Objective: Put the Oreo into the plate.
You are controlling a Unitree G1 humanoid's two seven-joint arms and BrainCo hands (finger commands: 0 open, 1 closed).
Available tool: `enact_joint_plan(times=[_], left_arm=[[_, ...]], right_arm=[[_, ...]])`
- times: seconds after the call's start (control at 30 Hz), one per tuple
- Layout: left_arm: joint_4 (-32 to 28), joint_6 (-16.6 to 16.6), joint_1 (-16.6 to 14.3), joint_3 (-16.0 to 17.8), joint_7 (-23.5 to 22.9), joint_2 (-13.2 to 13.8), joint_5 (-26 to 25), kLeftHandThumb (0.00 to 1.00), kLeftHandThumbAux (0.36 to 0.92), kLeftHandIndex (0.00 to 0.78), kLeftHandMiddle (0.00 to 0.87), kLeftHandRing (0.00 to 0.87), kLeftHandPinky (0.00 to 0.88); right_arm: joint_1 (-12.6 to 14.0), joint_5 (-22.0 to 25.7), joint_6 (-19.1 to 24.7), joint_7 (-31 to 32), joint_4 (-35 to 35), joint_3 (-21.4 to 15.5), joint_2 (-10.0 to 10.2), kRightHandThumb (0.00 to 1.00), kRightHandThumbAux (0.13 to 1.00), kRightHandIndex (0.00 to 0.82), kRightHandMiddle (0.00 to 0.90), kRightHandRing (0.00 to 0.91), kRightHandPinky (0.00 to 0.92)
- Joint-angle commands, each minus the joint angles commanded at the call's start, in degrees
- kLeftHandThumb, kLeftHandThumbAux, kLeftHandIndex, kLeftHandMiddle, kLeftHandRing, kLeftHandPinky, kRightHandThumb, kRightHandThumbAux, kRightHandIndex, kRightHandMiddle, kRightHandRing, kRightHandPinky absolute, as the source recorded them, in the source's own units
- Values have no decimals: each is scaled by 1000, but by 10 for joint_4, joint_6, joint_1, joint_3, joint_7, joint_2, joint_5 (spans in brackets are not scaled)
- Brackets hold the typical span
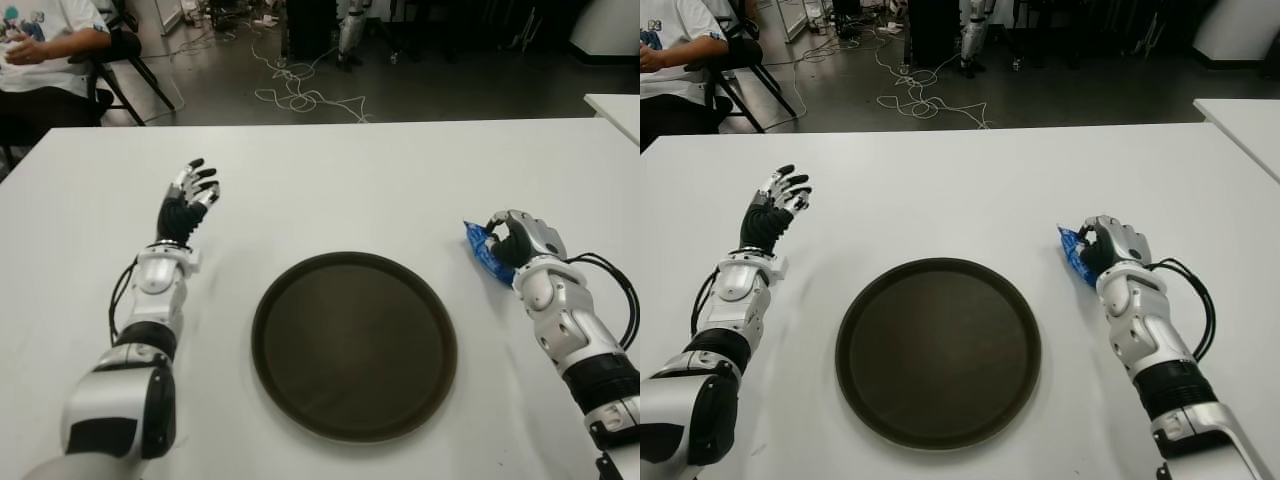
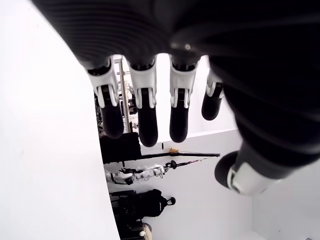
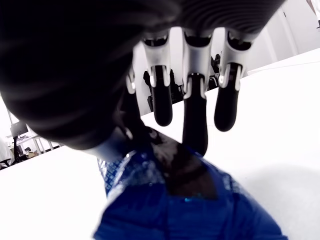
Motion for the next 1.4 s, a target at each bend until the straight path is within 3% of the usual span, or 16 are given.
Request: enact_joint_plan(times=[0.23, 0.37, 0.47, 0.57, 0.67, 0.77, 0.93, 1.07, 1.4], left_arm=[[1, 0, 0, -1, -2, 1, 0, 315, 632, 114, 196, 180, 193], [0, 1, 0, 1, -3, 1, -2, 311, 629, 122, 203, 190, 209], [0, 2, 0, 1, -4, 0, -3, 315, 629, 120, 202, 189, 204], [0, 2, 0, 1, -6, 1, -4, 321, 629, 118, 203, 189, 202], [0, 1, 1, 1, -7, 1, -4, 328, 628, 118, 204, 189, 201], [0, 1, 0, 1, -6, 1, -4, 334, 630, 120, 208, 190, 200], [2, 2, 0, -1, -3, 2, -1, 337, 643, 128, 216, 198, 214], [2, 0, 0, -2, -2, 3, 0, 328, 639, 125, 210, 195, 206], [3, -2, -1, -2, -3, 2, -1, 336, 624, 121, 207, 194, 207]], right_arm=[[0, 1, -9, -6, 5, -1, 1, 673, 728, 420, 501, 531, 460], [1, 3, -12, -13, 5, -3, 3, 670, 729, 414, 453, 486, 416], [1, 3, -14, -18, 7, -4, 4, 299, 658, 319, 397, 431, 386], [0, 3, -15, -20, 7, -4, 5, 165, 620, 260, 351, 380, 349], [0, 1, -14, -22, 8, -3, 5, 119, 593, 202, 299, 323, 297], [-2, -4, -11, -21, 11, 1, 4, 102, 575, 155, 250, 273, 248], [-5, -15, 0, -17, 15, 11, 2, 98, 541, 35, 80, 93, 78], [-7, -16, 10, -12, 13, 13, 3, 101, 510, 7, 20, 26, 29], [-9, -14, 19, 4, 13, 16, 4, 137, 434, 0, 0, 0, 1]])
